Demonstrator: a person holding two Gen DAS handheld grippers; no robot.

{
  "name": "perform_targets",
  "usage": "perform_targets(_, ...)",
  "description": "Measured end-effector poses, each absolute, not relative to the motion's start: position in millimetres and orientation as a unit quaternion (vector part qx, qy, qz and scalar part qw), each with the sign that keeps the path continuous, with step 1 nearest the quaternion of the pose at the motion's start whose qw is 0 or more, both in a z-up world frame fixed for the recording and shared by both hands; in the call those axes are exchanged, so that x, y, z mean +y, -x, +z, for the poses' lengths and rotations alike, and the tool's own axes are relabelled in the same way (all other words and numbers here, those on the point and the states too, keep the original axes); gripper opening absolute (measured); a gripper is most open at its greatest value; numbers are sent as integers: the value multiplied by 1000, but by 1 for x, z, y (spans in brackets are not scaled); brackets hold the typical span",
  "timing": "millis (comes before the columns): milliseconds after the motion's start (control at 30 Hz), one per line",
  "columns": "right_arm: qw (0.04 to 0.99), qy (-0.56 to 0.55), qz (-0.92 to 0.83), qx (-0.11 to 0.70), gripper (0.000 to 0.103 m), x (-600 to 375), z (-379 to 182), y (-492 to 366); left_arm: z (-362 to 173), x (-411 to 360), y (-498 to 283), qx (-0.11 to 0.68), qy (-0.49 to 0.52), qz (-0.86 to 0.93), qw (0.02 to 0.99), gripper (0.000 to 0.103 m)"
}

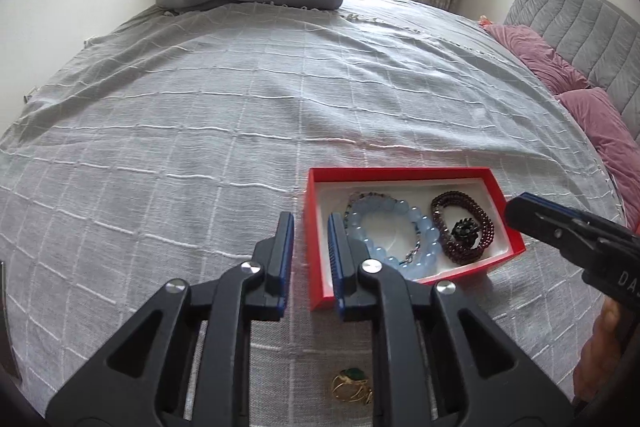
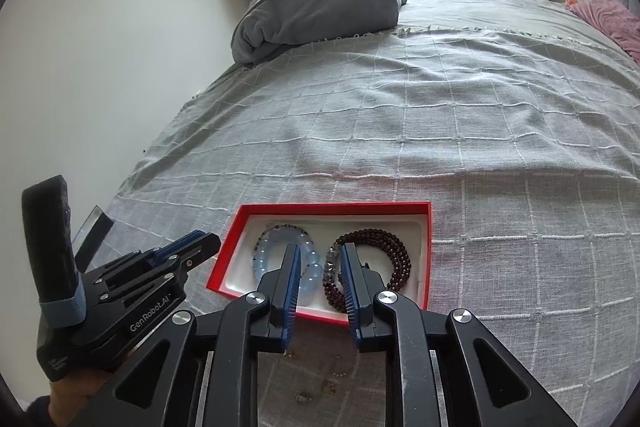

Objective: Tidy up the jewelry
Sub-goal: 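Carry both bracelets into the red box and open both grippers, then withdraw both grippers from the box toward the gold rings and earrings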

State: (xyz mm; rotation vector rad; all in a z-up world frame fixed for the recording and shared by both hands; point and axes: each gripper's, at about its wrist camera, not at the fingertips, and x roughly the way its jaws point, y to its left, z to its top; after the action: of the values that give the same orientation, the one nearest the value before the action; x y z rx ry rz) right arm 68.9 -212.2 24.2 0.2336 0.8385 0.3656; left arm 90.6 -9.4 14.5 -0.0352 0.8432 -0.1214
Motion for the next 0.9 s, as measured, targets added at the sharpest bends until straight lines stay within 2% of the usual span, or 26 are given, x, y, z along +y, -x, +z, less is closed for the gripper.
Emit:
perform_targets(67, 892, -103, 177, 403, 28, -208, 24, -61, 15, -6, -84, 407, 17, -47, 912, 28)
perform_targets(300, 889, -94, 175, 413, 35, -202, 19, -41, 13, -3, -67, 408, -1, -34, 912, 30)
perform_targets(433, 893, -83, 168, 410, 43, -202, 19, -31, 14, 1, -58, 401, -8, -30, 916, 41)
perform_targets(567, 892, -77, 159, 416, 49, -203, 14, -22, 10, 4, -53, 395, -25, -16, 918, 43)
perform_targets(733, 892, -73, 145, 421, 55, -203, 9, -16, 2, 12, -50, 406, -25, -7, 914, 51)
perform_targets(900, 886, -72, 138, 437, 58, -201, -2, -15, -3, 14, -47, 405, -32, -10, 913, 54)
